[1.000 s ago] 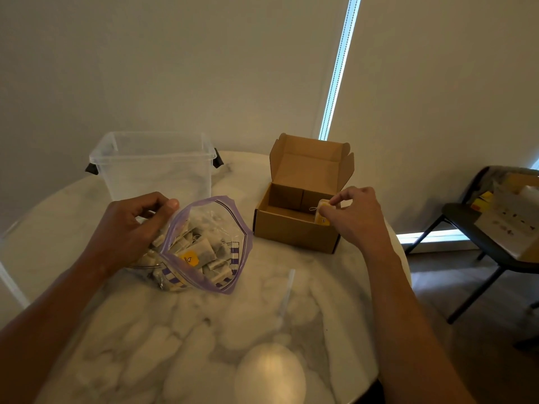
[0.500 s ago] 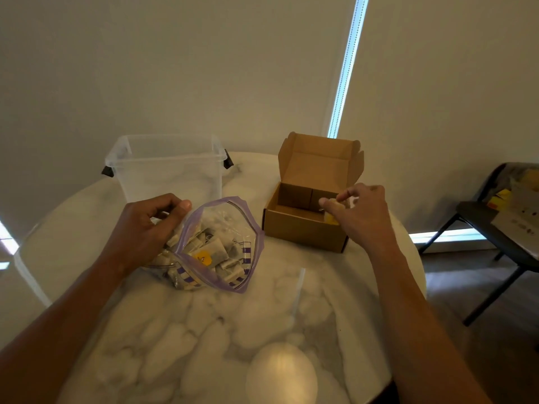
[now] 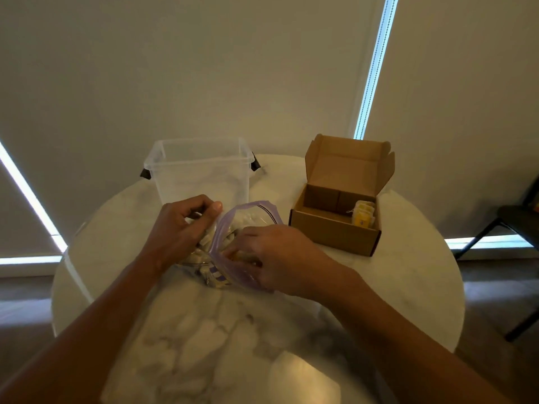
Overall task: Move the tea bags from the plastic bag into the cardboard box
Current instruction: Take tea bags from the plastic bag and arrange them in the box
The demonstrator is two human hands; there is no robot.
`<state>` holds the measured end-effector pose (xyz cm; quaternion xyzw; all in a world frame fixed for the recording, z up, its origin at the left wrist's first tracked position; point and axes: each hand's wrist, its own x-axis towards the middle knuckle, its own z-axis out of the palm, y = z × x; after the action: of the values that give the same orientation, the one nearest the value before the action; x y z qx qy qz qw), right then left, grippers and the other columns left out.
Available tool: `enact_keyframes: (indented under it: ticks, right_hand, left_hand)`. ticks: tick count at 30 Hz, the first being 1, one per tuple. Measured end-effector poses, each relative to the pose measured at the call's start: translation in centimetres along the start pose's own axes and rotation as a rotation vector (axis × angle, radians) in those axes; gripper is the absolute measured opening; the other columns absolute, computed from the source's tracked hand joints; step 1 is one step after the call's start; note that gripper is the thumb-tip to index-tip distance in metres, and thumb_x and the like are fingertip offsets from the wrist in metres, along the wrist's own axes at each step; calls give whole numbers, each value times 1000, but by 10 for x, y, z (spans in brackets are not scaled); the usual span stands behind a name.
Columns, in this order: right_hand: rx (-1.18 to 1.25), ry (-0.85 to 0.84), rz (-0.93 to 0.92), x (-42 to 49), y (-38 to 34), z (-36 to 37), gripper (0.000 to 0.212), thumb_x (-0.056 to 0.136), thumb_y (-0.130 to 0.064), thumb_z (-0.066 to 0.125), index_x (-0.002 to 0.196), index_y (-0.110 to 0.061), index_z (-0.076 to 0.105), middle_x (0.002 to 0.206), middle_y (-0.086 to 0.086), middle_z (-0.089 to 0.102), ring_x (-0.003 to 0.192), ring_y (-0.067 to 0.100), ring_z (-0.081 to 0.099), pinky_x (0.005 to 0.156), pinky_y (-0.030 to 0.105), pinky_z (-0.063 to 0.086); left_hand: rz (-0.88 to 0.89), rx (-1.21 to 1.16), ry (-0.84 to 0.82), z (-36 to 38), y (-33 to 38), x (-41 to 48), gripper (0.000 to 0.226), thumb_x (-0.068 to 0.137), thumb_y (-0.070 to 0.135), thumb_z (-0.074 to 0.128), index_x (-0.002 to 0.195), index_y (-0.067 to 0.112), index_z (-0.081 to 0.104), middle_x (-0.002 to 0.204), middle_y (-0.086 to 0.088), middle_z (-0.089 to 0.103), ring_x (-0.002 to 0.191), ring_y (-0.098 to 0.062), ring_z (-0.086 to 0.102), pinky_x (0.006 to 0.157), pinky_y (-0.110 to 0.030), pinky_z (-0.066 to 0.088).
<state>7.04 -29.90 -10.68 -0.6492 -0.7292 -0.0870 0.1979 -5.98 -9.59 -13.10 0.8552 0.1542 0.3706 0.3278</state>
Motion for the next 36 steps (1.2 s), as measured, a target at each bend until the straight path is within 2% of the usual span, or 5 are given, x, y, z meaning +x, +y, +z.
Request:
enact_keyframes:
  ticks: [5, 10, 14, 22, 36]
  right_hand:
    - [-178, 3, 5, 11, 2, 17, 43, 92, -29, 80, 133, -30, 68, 127, -2, 62, 97, 25, 70, 67, 30, 42]
    - [84, 44, 154, 6, 3, 12, 37, 93, -26, 76, 129, -28, 68, 114, -7, 59, 99, 16, 60, 76, 39, 54]
    - [276, 162, 232, -5, 8, 3, 19, 91, -30, 84, 110, -31, 79, 106, -13, 61, 88, 5, 58, 76, 23, 51]
    - [742, 412, 424, -26, 16, -29, 25, 81, -45, 85, 92, -24, 78, 101, -8, 65, 77, 25, 57, 65, 35, 50]
    - [786, 274, 479, -31, 20, -30, 24, 100, -39, 65, 115, -30, 80, 97, -16, 79, 57, 35, 62, 58, 30, 57]
  left_hand:
    - [30, 5, -7, -1, -1, 1, 29, 111, 35, 64, 88, 19, 75, 81, 6, 73, 77, -7, 65, 76, -16, 48]
    - [23, 10, -12, -1, -3, 1, 29, 112, 34, 64, 88, 21, 75, 81, 7, 72, 77, -8, 65, 78, -23, 52]
    - [17, 8, -16, -1, -1, 1, 29, 112, 33, 64, 89, 21, 76, 84, 9, 74, 79, -7, 66, 81, -19, 51]
    - [28, 20, -19, -1, -3, 2, 30, 113, 34, 64, 90, 19, 77, 87, 3, 77, 83, -12, 69, 84, -20, 54]
    - [27, 40, -2, -1, 2, 2, 28, 111, 33, 64, 91, 21, 79, 85, 5, 76, 85, -13, 70, 80, -12, 51]
